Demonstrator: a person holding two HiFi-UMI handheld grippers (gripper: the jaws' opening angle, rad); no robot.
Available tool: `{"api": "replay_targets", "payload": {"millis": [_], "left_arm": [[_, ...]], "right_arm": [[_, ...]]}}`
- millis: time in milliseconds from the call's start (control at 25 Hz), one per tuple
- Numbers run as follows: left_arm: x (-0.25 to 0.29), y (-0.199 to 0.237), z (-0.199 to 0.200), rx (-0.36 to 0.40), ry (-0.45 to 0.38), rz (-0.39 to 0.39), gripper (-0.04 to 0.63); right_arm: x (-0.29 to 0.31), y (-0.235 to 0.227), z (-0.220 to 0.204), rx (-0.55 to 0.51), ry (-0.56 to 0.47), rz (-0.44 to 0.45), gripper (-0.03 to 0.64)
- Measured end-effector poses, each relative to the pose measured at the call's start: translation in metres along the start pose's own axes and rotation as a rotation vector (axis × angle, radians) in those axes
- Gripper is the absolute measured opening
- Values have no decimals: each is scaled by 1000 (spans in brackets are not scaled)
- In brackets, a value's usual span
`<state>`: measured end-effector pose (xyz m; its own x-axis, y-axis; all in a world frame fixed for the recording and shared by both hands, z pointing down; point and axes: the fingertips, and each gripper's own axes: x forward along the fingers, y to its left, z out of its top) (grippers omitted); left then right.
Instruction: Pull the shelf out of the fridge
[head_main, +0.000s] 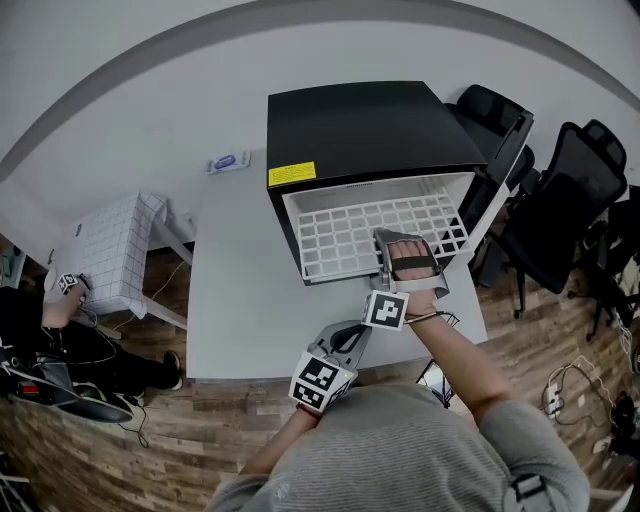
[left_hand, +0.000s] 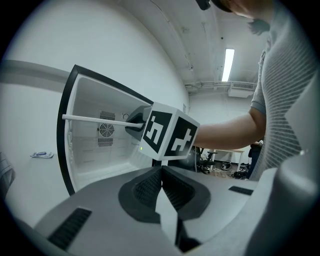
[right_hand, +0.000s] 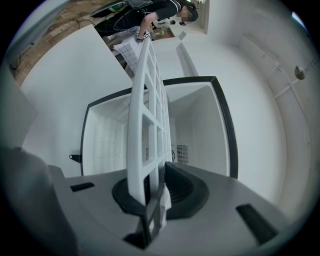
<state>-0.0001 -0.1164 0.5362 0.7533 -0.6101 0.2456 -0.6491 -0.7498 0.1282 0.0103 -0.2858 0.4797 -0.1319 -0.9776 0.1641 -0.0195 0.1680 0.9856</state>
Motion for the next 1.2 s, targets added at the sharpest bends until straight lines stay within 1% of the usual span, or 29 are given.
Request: {"api": "replay_targets", "payload": {"millis": [120,280,480,760,920,1040,1120,1200], "left_arm": [[1,-4,2,7,-7,-7,11],[4,-6,4,11,-9,-10,11],[4,-5,3,9,-7,-12,11],[2,-4,-1,1,4,-10,11],[2,-2,-2,-2,2,-6,11],[3,-2,-2,4,8,-13,11],[3,-3,-4,-1,12,-20,11],[3,-4,-6,-2,15,-24,11]], "right_arm": [[-3,4,-2,-9,7,8,34],[-8,3,2,33,-16,17,34],[-13,4,5,49,-26,25,34],[-21,1,3,-4,-17,-2,34],[-29,9,3,22,-27,23,32],[-33,18,-4,8,-12,33,32],[-37,23,-8,33,-13,50,32],[-41,25,-15,87,-7,66,32]]}}
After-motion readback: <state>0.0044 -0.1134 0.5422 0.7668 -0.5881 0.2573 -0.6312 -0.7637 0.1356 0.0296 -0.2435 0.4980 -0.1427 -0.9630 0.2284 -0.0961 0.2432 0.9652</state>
